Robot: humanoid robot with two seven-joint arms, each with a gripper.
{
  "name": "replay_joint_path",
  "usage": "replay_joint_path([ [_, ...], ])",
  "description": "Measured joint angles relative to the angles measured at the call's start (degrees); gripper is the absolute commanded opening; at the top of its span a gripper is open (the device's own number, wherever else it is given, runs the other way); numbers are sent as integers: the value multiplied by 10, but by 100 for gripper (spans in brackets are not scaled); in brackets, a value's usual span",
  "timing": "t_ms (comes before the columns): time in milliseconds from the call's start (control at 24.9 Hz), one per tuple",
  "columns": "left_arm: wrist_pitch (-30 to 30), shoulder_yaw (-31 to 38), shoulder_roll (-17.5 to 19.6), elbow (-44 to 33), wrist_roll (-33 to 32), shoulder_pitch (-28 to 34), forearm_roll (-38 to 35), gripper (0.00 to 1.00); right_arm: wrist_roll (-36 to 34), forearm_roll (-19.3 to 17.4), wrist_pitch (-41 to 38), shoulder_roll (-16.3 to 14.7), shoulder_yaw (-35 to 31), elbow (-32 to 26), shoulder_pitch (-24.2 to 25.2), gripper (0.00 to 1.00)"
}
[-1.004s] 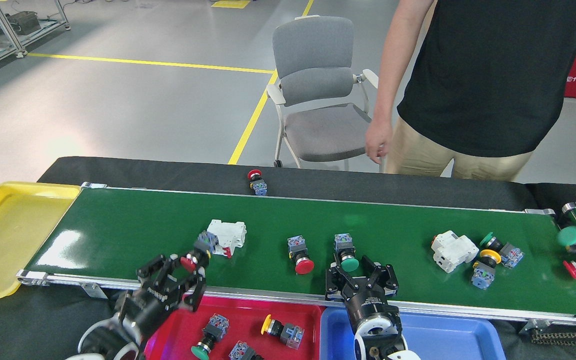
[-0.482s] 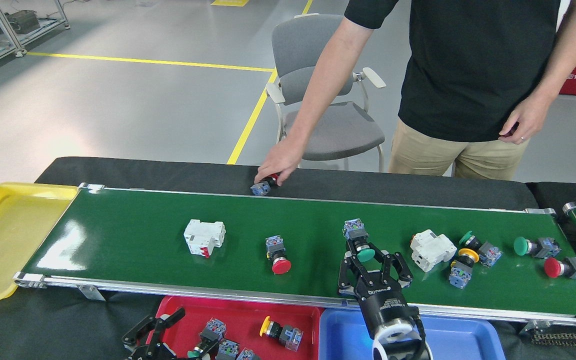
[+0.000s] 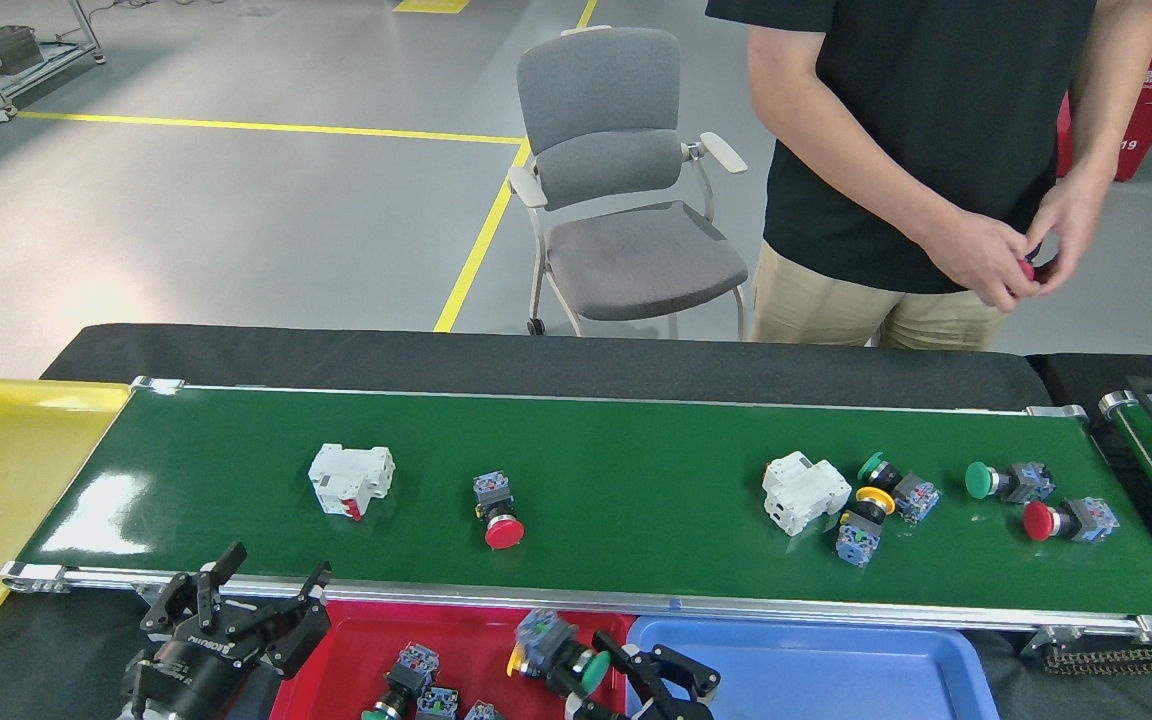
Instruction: Pick switch part from conveyor to tray
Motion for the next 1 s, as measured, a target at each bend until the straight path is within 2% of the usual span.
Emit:
replay_joint_path([
  [120,1,-1,3,49,0,-39,0,100,3,-2,0,4,-5,1,-18,100],
  [201,2,-1,11,81,0,-60,0,100,3,-2,24,20,-38,0,-38,100],
  [281,3,-1,22,115,0,-77,0,100,3,-3,74,34,-91,0,-73,100],
  [402,9,-1,25,160,0,-103,-1,100,6,-3,177,37,-134,1,-107,100],
  [522,16,-1,31,181,0,-111,-1,100,1,-3,263,22,-154,1,-105,100],
  [642,24,-1,37,192,0,-111,-1,99,-4,-3,296,7,-165,-2,-74,100],
  [683,32,0,38,200,1,-111,-1,94,-8,-3,302,7,-165,-6,-55,100],
  [763,54,0,44,219,7,-111,-1,75,-25,-3,307,7,-166,-18,-17,100],
  [803,66,0,51,230,15,-114,-1,60,-38,-3,308,7,-166,-21,0,100],
  [843,72,0,56,239,26,-115,0,41,-48,-3,310,7,-166,-22,14,100],
  [883,78,0,60,247,38,-115,2,31,-55,-2,310,7,-165,-22,24,100],
  [1004,84,0,64,263,67,-115,7,15,-67,0,310,7,-157,-22,33,100],
])
